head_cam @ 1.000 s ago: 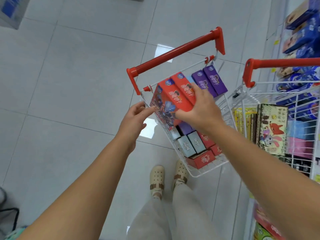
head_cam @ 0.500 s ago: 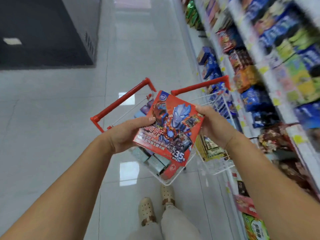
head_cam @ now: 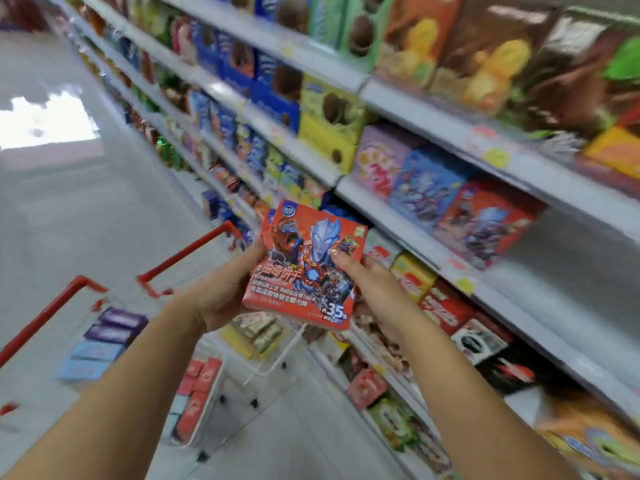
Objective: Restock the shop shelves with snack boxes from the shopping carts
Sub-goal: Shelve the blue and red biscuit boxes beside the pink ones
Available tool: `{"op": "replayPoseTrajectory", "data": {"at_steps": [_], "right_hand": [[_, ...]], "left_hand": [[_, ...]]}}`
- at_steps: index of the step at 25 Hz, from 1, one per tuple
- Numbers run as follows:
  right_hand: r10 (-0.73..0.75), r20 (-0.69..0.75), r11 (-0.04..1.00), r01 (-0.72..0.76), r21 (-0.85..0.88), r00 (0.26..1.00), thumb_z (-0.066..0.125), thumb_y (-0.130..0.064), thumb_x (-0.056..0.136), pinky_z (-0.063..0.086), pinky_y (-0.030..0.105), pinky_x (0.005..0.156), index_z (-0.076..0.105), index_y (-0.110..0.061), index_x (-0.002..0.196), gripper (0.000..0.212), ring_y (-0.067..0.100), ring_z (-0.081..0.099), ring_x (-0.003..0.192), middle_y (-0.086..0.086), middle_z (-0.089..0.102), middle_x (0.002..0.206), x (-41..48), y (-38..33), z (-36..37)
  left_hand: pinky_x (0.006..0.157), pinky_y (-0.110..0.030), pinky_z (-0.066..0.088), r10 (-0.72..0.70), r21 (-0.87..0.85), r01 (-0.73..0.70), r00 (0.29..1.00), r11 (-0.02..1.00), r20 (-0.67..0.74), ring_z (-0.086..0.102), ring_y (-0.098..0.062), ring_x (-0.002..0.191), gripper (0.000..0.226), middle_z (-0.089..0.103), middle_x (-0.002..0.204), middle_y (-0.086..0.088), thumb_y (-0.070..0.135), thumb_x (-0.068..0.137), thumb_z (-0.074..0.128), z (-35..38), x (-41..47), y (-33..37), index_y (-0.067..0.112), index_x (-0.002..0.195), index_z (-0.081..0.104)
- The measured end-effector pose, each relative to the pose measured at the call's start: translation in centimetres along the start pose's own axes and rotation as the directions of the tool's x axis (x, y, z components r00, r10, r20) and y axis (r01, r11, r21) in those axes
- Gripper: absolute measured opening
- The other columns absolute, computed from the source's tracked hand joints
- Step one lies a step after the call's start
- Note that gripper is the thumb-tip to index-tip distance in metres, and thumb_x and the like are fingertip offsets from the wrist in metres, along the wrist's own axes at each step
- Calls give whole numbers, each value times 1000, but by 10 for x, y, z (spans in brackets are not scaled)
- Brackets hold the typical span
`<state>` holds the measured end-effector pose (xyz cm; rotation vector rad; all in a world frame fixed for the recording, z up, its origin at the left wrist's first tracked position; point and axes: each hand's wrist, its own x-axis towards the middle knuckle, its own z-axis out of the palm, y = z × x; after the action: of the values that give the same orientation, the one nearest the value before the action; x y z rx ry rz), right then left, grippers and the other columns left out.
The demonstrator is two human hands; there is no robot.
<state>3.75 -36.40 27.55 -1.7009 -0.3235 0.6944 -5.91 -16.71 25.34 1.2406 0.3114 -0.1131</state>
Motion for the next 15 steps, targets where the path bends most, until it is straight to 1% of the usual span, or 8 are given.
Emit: {"op": "replayPoseTrajectory", "data": {"at_steps": [2,3,4,7,9,12,13,15], "right_hand": [[-37,-95,999,39,21,995,64,-51,87,60,38,73,62,-23,113,38,18,74,84,-4,76,95,-31,0,-61],[-37,-136,998,43,44,990,64,-52,86,59,44,80,61,-21,117,44,22,73,88,-1,76,99,-43,2,-89],[-34,-177,996,47,72,984,64,-51,87,57,47,85,61,-19,119,46,25,73,91,2,75,102,-56,6,-115],[29,-278,995,0,101,960,65,-54,84,54,51,91,63,-17,118,50,28,73,92,6,75,103,-93,25,-182],[69,-372,996,-41,83,926,63,-55,85,55,49,89,67,-16,111,47,27,74,87,5,76,96,-112,37,-212],[110,-536,990,-43,135,837,60,-50,89,57,37,77,69,-13,103,40,20,74,74,2,77,83,-128,45,-246],[128,-581,986,-41,160,804,60,-50,89,57,36,73,68,-13,100,39,19,74,71,1,77,81,-130,46,-255],[154,-668,979,-23,201,728,61,-52,88,57,38,75,67,-16,96,38,19,74,73,2,76,82,-130,53,-273]], "left_hand": [[76,-35,59,3,15,-4,1000,1000,23,73,-18,91,67,76,106,-3,79,69,57,68,17,0,25,105,76],[78,-36,58,-2,12,1,1000,1000,25,73,-19,91,59,76,107,-3,69,82,48,98,25,-4,24,110,72],[78,-36,58,-12,6,12,999,1000,31,73,-19,90,52,76,107,-4,62,88,45,128,31,-9,23,112,71],[78,-38,59,-57,-4,57,996,998,75,72,-24,89,46,75,109,-9,53,86,54,195,43,-33,19,113,71],[70,-34,60,-104,-34,106,992,994,70,73,-24,81,44,75,104,-12,46,82,62,223,47,-47,14,111,72],[65,-31,60,-143,-43,146,988,988,66,73,-21,72,32,77,95,-11,38,87,63,247,58,-55,14,106,70],[67,-32,60,-143,-33,145,988,989,53,73,-21,72,29,77,95,-10,37,90,62,253,65,-57,14,106,70],[68,-32,59,-121,18,121,992,992,16,72,-21,72,27,77,93,-8,39,91,62,262,81,-59,16,103,69]]}}
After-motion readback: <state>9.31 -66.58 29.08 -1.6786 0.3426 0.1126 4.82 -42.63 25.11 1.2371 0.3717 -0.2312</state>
